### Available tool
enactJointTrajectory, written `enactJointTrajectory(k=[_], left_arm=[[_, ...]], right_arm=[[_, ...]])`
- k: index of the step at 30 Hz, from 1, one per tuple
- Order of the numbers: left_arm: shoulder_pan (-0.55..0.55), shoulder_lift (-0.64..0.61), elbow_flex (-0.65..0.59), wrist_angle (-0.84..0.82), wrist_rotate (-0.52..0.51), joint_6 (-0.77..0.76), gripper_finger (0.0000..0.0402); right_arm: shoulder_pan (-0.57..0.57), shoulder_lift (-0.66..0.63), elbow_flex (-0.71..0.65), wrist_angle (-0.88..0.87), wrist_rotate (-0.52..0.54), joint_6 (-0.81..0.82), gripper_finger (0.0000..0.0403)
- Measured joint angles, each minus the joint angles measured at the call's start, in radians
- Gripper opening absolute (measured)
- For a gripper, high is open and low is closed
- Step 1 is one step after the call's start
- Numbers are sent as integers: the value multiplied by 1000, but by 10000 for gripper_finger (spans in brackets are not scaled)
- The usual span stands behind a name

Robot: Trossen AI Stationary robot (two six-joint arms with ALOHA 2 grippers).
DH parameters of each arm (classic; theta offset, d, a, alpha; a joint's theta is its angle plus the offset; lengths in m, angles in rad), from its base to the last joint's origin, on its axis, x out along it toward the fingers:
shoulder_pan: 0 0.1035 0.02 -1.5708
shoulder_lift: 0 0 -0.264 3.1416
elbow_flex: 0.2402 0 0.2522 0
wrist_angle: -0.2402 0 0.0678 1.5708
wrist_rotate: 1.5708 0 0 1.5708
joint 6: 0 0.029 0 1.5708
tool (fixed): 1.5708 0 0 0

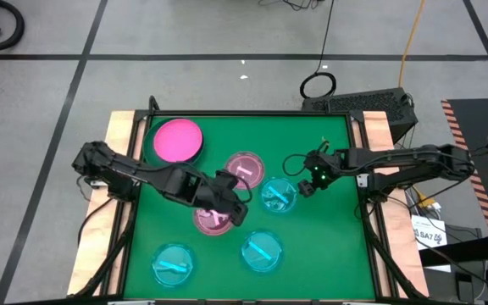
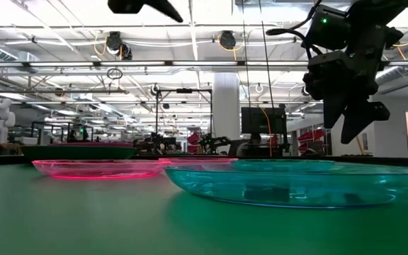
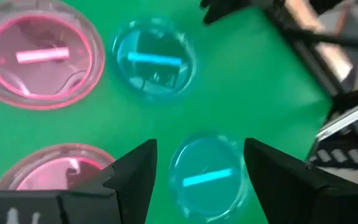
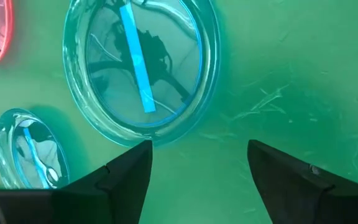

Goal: Stack plastic plates
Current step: Stack the top blue plate on top of the pink plate

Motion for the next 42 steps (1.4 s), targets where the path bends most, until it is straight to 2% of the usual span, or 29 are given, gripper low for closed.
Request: enactJointTrajectory(k=[9,16,24,26,31,34,42], left_arm=[[-55,87,1,71,6,-40,246],[-77,107,1,108,20,-40,246],[-70,103,60,101,22,123,246],[-68,99,61,85,23,149,246],[-53,79,62,-87,-18,182,245],[-49,85,58,-194,-15,221,231],[-23,83,46,-164,8,278,162]], right_arm=[[0,33,-1,8,1,26,220],[1,36,0,-10,1,28,198],[2,36,0,-15,-1,24,183],[2,36,0,-19,-1,25,179],[2,35,0,-38,-1,24,173],[2,35,0,-37,0,28,173],[2,41,0,21,10,71,173]])
